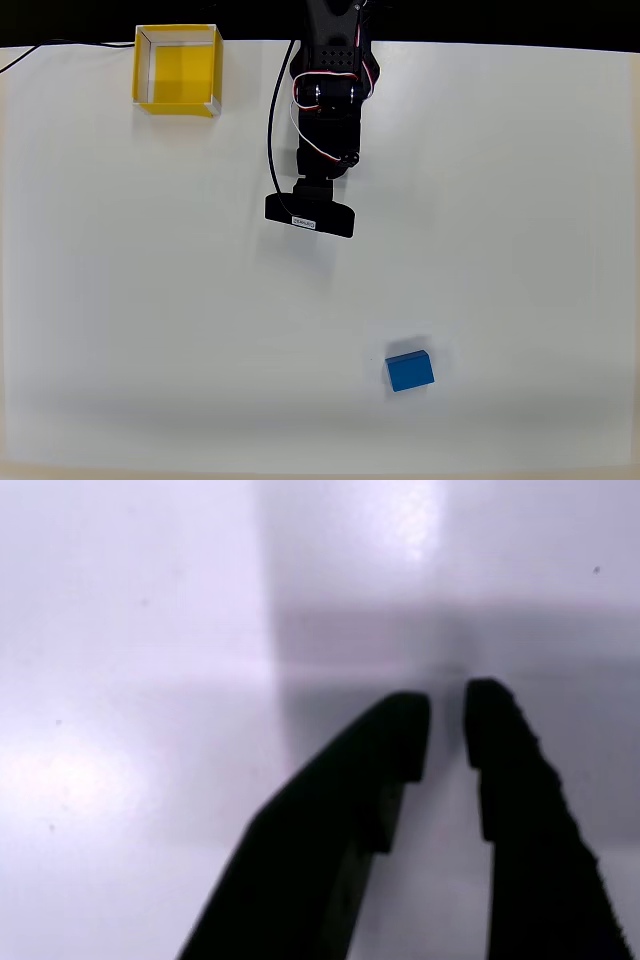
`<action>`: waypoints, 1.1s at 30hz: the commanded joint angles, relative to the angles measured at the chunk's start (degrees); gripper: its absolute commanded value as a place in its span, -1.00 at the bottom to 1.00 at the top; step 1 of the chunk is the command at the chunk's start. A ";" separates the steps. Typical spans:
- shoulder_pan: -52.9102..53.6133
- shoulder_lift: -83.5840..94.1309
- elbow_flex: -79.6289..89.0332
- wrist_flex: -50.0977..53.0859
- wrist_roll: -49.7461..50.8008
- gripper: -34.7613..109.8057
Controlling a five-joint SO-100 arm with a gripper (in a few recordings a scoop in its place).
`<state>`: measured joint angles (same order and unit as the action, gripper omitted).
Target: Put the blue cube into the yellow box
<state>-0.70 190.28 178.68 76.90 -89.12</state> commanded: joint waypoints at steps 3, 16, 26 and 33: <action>-0.53 1.41 1.49 0.44 1.41 -0.52; -0.53 1.32 1.49 0.44 0.88 -0.52; 0.09 -6.24 -2.90 -10.55 -4.48 -0.52; -1.32 -28.48 -16.44 -26.37 -4.04 -0.52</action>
<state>-0.79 170.24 172.44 58.54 -92.81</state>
